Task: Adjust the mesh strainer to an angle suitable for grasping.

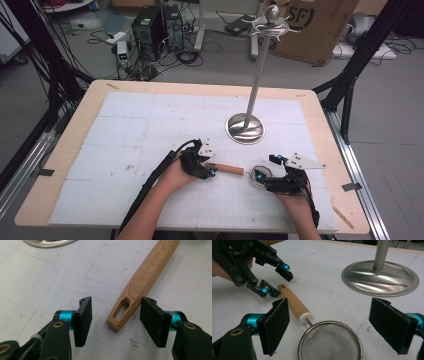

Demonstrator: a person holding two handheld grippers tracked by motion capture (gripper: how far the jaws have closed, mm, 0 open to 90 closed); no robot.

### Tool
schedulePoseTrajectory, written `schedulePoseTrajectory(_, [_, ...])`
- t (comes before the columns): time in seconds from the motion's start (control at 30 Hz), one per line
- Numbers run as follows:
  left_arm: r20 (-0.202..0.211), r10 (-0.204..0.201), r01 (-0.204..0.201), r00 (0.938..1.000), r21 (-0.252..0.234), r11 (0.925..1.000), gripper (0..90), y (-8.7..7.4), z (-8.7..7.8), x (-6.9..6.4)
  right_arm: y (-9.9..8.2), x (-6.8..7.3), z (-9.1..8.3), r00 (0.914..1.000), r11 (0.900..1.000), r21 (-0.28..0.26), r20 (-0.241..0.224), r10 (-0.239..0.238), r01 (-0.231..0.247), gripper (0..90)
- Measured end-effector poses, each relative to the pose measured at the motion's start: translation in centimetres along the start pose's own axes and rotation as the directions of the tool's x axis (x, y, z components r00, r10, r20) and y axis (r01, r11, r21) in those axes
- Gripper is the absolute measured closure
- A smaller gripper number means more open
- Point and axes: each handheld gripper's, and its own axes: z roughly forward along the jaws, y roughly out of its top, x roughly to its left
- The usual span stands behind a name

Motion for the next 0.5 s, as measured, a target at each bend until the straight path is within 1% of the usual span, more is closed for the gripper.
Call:
schedulePoseTrajectory(0.03, [-0.004, -0.007, 0.006, 1.0000, 0.000, 1.0000, 43.4, 0.00, 0.03, 0.04, 0.00, -0.04, 0.01, 1.0000, 1.0000, -0.002, 0.002, -0.004, 0.004, 15.9])
schedulePoseTrajectory(0.1, [-0.013, -0.013, 0.013, 0.9998, -0.005, 0.9999, 43.4, 0.01, 0.11, 0.16, -0.01, 0.00, 0.00, 1.0000, 1.0000, 0.001, 0.000, 0.003, -0.003, 15.9])
schedulePoseTrajectory(0.3, [-0.041, -0.051, 0.050, 0.9979, -0.023, 0.9985, 44.0, 0.07, 0.48, 0.47, -0.02, 0.03, 0.07, 1.0000, 1.0000, 0.002, 0.001, -0.007, 0.007, 16.0])
schedulePoseTrajectory(0.4, [-0.038, -0.068, 0.067, 0.9969, -0.030, 0.9973, 43.7, -0.04, 0.54, 0.56, -0.03, 0.11, 0.04, 1.0000, 1.0000, 0.006, 0.001, -0.005, 0.005, 16.0])
schedulePoseTrajectory(0.5, [-0.032, -0.073, 0.072, 0.9968, -0.036, 0.9967, 42.0, -0.18, 0.46, 0.54, -0.05, 0.08, 0.08, 1.0000, 0.9999, 0.008, 0.003, -0.009, 0.009, 16.0])
